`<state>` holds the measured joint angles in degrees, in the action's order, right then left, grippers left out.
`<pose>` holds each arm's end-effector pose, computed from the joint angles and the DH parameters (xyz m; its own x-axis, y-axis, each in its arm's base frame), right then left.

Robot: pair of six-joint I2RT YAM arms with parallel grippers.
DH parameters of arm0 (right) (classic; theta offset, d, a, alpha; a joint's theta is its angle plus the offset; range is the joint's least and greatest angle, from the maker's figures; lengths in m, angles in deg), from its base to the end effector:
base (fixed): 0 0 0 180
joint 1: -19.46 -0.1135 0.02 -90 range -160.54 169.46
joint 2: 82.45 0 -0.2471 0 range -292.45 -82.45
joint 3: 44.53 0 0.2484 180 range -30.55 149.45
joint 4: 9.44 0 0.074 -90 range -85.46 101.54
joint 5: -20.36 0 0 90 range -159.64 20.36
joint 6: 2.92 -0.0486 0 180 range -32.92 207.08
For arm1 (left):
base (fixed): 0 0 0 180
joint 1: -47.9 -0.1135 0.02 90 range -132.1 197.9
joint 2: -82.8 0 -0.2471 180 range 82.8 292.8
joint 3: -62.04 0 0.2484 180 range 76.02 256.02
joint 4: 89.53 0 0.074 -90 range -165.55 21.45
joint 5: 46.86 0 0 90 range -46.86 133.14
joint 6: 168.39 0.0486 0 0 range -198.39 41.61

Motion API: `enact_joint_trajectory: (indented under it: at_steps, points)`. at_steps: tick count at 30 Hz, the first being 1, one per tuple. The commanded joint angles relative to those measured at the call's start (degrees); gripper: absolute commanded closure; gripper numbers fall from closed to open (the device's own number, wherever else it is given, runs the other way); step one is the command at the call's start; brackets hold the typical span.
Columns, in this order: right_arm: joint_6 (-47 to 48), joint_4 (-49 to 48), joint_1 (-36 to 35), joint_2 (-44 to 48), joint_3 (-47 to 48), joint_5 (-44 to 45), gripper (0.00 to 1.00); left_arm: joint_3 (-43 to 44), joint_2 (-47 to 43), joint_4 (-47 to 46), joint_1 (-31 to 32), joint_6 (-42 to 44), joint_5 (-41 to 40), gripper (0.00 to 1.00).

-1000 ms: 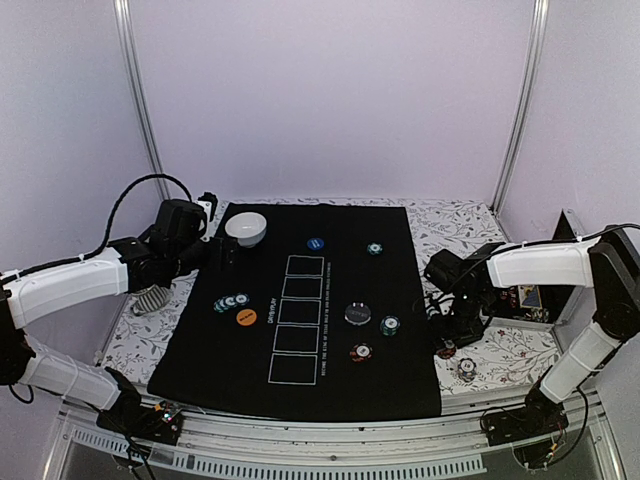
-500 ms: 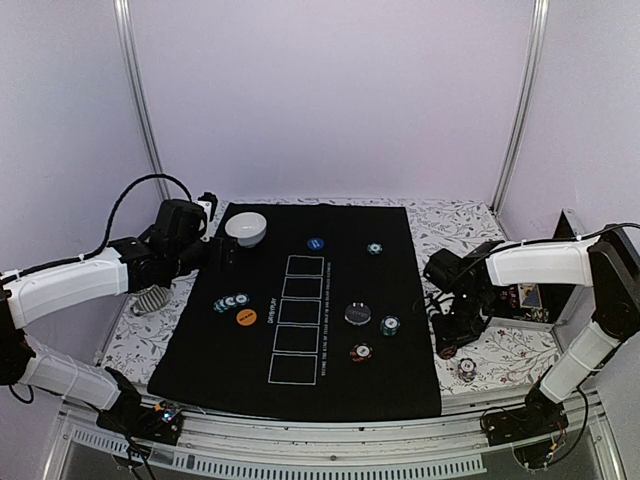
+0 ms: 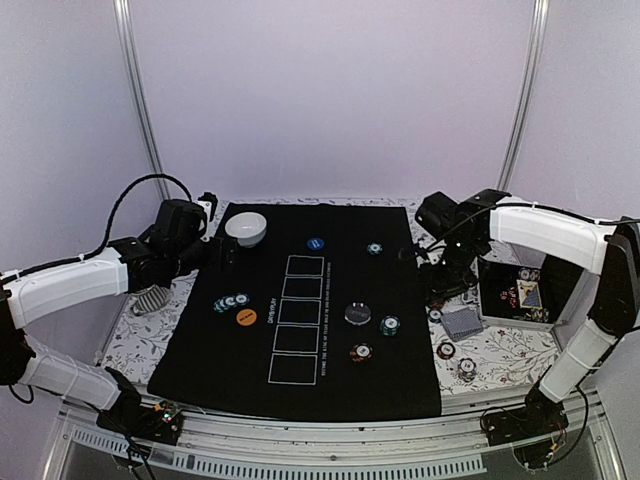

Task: Distribute texas hold em gaming equipment
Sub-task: Place the poker chips pile in the small blind area.

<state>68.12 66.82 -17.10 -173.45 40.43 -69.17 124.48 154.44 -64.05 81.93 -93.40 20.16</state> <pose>0.2314 0.1711 0.2129 -0.9460 -0.2971 -0.1294 -0.3039 0.9520 0.0358 0.2468 -0.1438 0.2407 -0.5200 0.0634 -0.8518 0.1185 0.9930 0.0016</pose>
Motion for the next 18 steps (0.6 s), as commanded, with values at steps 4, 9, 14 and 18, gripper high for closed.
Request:
enact_joint_trajectory:
  at_steps: [4,9,14,18]
  points:
    - [10.4,-6.0,2.5,-16.0,20.7,2.3,0.96,-0.2,-1.6,0.4,0.7,0.0,0.1,0.02]
    - [15.1,-6.9,6.3,-30.0,35.0,5.4,0.96,-1.5,-3.2,0.7,0.7,0.1,-1.0,0.02]
    - [17.9,-5.2,8.0,-42.3,50.5,5.1,0.97,-1.1,-2.5,0.8,0.6,0.5,-0.8,0.02]
    - [18.3,-4.0,8.1,-46.8,54.7,5.0,0.97,-1.2,-1.7,0.6,0.6,0.5,-0.5,0.02]
